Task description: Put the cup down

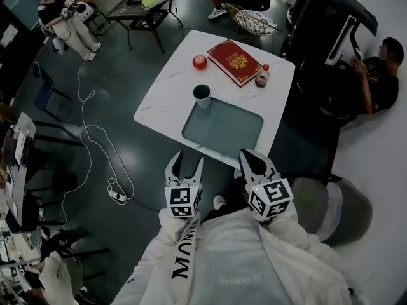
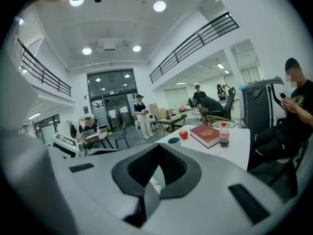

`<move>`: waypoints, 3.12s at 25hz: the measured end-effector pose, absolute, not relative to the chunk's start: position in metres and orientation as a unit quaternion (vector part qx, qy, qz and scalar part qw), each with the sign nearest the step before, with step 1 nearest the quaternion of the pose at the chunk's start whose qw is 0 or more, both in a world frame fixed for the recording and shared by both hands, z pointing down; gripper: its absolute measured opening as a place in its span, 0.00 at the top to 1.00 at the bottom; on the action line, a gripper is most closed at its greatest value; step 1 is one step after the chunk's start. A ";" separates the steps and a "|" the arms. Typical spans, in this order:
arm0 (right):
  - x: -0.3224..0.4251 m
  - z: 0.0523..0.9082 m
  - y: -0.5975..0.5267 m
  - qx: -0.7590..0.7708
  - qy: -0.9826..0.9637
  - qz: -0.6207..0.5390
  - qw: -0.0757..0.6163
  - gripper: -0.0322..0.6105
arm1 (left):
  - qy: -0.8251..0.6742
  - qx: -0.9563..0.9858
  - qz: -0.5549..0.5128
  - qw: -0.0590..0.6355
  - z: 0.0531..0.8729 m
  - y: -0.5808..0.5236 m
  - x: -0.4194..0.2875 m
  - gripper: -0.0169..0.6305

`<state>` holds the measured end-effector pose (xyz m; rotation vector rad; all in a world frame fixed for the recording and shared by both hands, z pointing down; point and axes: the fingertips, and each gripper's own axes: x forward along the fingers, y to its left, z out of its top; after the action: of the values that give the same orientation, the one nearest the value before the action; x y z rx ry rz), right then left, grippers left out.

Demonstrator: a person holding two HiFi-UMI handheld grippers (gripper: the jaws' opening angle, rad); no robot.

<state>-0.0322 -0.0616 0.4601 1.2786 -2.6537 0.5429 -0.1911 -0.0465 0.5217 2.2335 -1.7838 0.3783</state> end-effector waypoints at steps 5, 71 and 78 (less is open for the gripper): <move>-0.043 0.451 -0.045 0.410 -0.894 0.172 0.063 0.94 | -0.601 0.781 0.123 0.119 0.511 -0.031 -0.186 0.71; -0.009 0.414 -0.077 0.353 -0.924 0.141 0.039 0.94 | -0.639 0.759 0.106 0.068 0.437 -0.050 -0.119 0.96; -0.009 0.411 -0.078 0.354 -0.924 0.140 0.038 0.94 | -0.639 0.759 0.106 0.067 0.433 -0.050 -0.120 0.96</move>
<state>-0.0086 -0.0784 0.4109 1.0863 -2.8337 0.4279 -0.1195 -0.0502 0.4331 2.2868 -1.9272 0.3182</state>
